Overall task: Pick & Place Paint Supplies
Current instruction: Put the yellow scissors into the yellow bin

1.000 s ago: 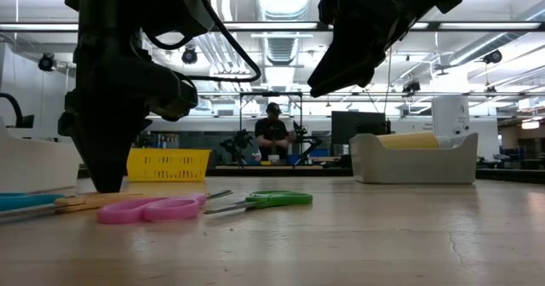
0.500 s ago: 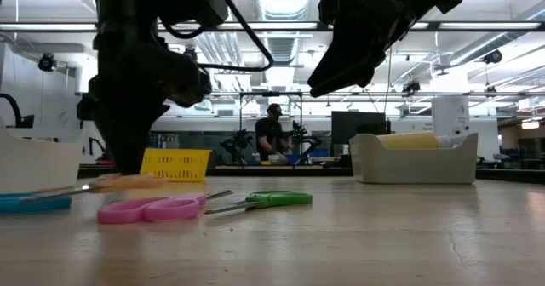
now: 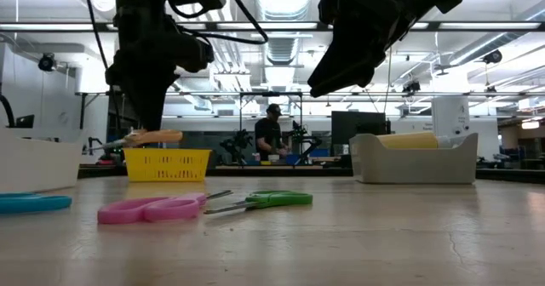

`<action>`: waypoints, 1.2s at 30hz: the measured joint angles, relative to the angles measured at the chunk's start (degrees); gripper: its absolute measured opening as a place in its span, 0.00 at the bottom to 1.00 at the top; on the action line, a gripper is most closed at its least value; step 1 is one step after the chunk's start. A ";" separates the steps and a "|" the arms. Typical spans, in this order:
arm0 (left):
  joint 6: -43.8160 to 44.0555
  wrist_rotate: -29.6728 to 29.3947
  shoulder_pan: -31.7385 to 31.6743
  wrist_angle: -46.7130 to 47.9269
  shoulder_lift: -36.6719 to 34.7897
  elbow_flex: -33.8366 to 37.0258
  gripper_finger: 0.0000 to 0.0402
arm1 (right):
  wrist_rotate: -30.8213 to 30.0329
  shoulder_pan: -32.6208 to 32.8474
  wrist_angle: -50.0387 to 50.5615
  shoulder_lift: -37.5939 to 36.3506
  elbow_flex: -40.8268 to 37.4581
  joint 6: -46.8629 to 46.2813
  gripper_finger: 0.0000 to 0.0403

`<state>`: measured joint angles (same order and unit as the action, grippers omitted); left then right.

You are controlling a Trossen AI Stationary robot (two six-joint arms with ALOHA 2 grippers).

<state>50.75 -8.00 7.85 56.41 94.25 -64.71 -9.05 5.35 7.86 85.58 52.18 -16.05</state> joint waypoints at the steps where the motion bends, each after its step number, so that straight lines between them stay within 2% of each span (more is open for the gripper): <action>1: -1.67 -0.01 -0.77 0.61 -0.69 0.13 0.02 | -0.01 0.02 0.00 0.00 0.00 0.00 0.50; 6: -8.79 -0.41 -5.50 2.89 -3.20 0.25 0.02 | 0.00 0.00 0.00 0.00 0.00 0.00 0.50; 14: -31.50 -0.42 -13.72 6.80 -3.43 -1.90 0.02 | -0.01 0.00 0.00 0.00 0.00 0.00 0.50; 23: -47.42 -3.17 -23.66 7.70 -3.43 -6.03 0.02 | 0.00 0.01 0.00 0.00 0.00 0.00 0.50; 36: -68.76 -5.44 -34.40 -0.42 -2.84 -7.47 0.02 | -0.01 0.01 0.00 0.00 0.00 0.00 0.50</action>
<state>-18.01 -13.45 -26.56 55.99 91.42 -72.18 -9.06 5.36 7.86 85.58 52.18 -16.05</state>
